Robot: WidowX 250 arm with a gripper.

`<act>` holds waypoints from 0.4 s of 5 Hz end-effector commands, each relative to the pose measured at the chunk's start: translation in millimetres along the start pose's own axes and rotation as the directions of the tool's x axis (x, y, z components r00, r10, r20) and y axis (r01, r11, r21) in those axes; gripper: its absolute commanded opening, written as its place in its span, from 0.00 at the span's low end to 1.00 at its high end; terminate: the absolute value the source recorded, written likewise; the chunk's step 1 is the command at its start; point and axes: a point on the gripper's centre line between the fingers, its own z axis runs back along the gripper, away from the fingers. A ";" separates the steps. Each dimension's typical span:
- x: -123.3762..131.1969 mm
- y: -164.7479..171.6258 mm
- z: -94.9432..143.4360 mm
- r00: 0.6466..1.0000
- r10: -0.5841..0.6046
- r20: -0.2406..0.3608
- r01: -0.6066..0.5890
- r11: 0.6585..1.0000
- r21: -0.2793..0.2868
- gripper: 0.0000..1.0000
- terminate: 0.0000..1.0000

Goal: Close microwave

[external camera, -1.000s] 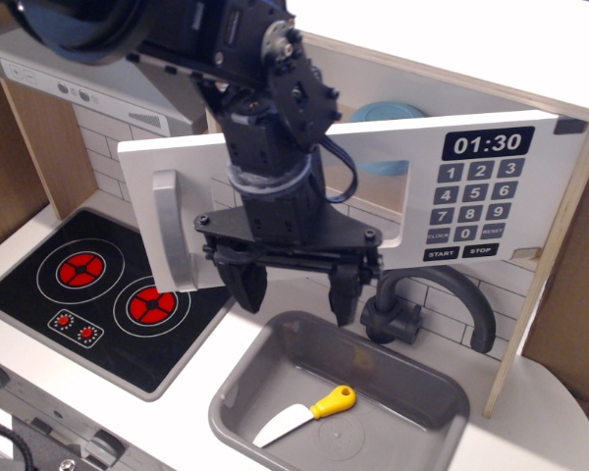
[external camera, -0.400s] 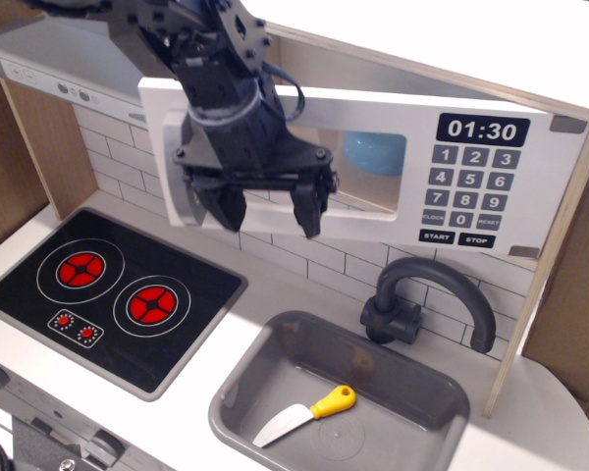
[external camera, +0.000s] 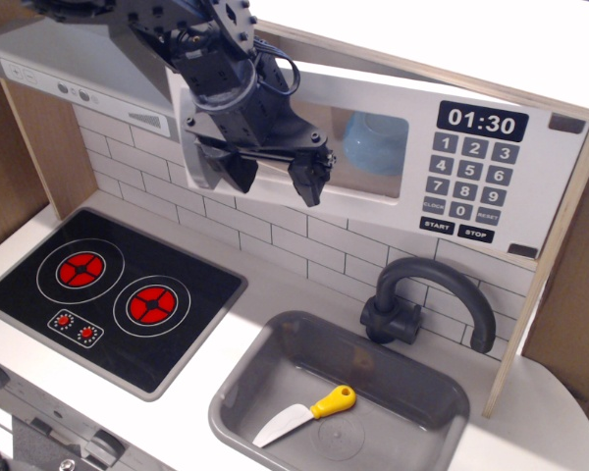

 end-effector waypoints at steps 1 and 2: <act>32.0 7.7 4.5 0.998 0.006 0.064 -0.007 1.000 0.011 1.00 0.00; 38.6 8.6 3.7 0.995 0.016 0.094 -0.017 1.000 0.017 1.00 0.00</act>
